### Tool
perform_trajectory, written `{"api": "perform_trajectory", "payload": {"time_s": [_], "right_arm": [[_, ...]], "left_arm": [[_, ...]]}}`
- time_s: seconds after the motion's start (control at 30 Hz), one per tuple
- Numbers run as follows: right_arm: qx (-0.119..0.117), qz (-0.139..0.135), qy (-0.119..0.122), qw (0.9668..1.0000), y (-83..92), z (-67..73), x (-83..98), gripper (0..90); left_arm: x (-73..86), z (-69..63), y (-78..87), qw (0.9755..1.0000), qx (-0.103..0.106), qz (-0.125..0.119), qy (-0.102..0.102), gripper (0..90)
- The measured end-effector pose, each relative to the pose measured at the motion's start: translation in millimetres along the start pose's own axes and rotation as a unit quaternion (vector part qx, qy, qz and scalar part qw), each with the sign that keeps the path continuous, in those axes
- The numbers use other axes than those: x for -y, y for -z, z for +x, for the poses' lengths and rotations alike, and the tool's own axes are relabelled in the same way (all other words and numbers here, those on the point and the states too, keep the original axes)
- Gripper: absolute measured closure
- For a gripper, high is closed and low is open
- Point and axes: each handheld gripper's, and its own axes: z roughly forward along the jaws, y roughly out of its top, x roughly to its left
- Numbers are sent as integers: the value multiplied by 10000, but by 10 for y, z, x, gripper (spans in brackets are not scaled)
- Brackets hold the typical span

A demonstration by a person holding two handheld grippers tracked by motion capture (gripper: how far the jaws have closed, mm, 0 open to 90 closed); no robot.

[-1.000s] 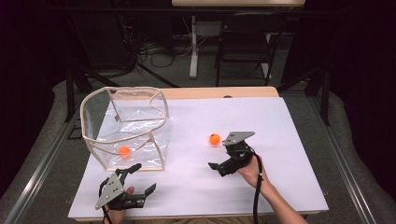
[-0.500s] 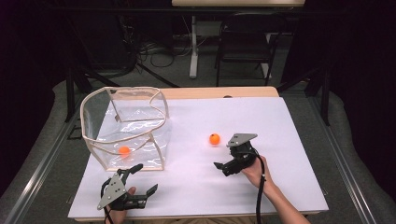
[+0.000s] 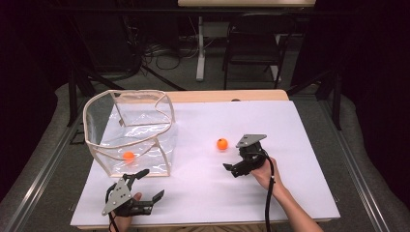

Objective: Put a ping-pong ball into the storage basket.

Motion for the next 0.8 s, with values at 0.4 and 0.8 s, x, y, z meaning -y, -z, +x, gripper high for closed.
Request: {"api": "perform_trajectory", "payload": {"time_s": [0.4, 0.8], "right_arm": [[36, -35, 27, 10000, -90, -90, -79, 0], [15, 43, -7, 10000, -183, -163, -142, 0]], "left_arm": [[-3, -23, -25, 10000, -12, 8, -11, 155], [-10, -38, -22, 10000, -9, 43, -53, 155]]}}
